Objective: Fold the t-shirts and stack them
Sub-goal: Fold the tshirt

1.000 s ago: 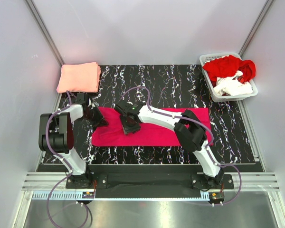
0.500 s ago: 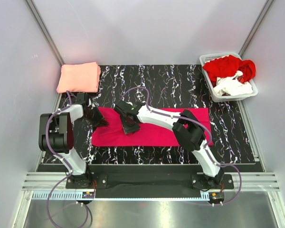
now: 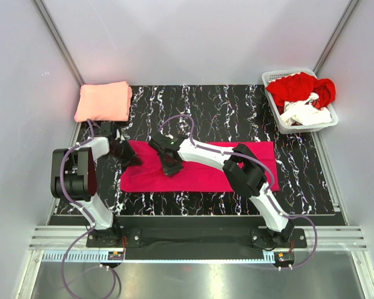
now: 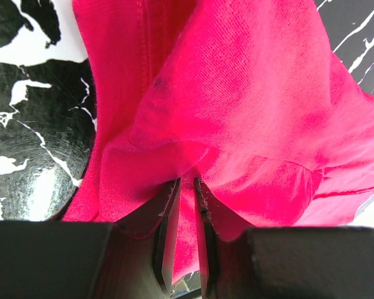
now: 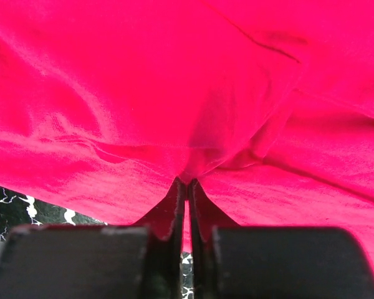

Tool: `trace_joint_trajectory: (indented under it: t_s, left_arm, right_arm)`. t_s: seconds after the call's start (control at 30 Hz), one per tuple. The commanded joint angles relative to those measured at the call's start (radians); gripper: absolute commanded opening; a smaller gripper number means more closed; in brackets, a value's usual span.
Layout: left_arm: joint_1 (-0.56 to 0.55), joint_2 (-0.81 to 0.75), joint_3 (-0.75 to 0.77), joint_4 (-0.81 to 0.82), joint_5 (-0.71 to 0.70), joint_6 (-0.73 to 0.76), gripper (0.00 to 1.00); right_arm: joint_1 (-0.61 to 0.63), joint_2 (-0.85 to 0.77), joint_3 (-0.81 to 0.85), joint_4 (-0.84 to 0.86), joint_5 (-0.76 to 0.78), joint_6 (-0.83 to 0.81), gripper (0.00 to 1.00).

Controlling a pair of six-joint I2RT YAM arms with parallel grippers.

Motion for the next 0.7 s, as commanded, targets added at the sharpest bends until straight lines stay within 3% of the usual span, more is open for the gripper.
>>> trace_joint_trajectory:
  t_s: [0.0, 0.33, 0.67]
  left_arm:
    - [0.011, 0.018, -0.003, 0.024, -0.109, 0.025, 0.22]
    - [0.011, 0.023, 0.003, 0.019, -0.112, 0.027, 0.22]
    - [0.011, 0.031, 0.009, 0.010, -0.122, 0.030, 0.22]
  right_arm:
    - [0.010, -0.024, 0.041, -0.022, 0.026, 0.004, 0.03]
    - [0.010, -0.106, 0.053, -0.120, -0.024, 0.026, 0.00]
    - [0.010, -0.167, -0.053, -0.097, -0.103, 0.030, 0.00]
